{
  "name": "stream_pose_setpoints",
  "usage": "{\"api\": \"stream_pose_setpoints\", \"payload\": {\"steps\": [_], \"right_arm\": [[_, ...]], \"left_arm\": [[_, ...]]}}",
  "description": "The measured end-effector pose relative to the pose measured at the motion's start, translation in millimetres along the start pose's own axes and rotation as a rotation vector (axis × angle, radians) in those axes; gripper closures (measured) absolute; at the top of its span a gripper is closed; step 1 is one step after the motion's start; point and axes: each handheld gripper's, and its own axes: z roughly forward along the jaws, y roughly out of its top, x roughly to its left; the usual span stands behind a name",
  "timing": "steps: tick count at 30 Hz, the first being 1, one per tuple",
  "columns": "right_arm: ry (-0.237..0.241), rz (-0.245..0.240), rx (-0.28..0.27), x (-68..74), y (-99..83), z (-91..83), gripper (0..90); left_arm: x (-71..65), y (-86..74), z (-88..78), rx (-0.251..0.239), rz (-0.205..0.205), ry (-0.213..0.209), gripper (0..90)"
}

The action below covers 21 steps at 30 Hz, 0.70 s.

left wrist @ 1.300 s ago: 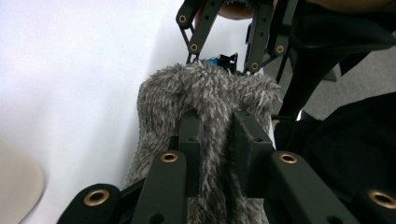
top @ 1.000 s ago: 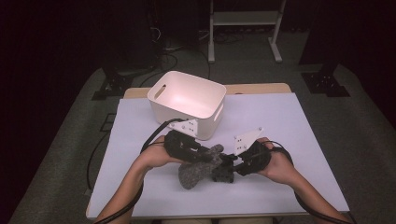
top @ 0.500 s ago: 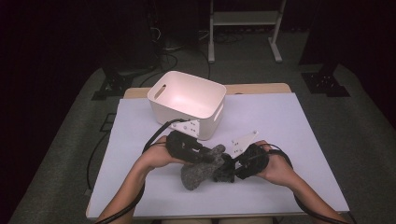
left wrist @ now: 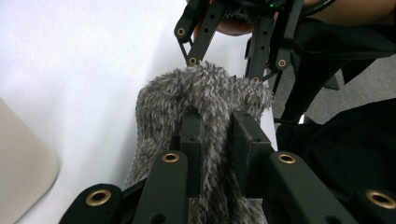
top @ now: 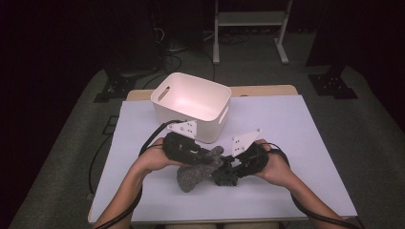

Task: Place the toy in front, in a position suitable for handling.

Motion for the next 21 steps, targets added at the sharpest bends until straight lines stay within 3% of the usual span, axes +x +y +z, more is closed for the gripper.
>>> {"api": "stream_pose_setpoints", "payload": {"steps": [6,10,14,21], "right_arm": [[-0.014,-0.021,0.064,1.9,1.1,-2.5,58.1],[-0.015,0.011,0.126,0.1,-12.5,5.9,50.0],[0.013,0.035,0.111,-0.2,-20.8,16.1,54.1],[0.015,0.039,0.066,0.3,-22.9,17.3,55.8]], "left_arm": [[-1.3,8.0,7.0,0.003,0.026,-0.006,75.9],[-1.7,10.8,11.8,-0.011,0.029,-0.028,75.9],[-3.1,14.5,17.0,-0.018,0.031,-0.049,75.9],[-3.1,14.0,13.2,-0.027,0.031,-0.058,75.9]]}}
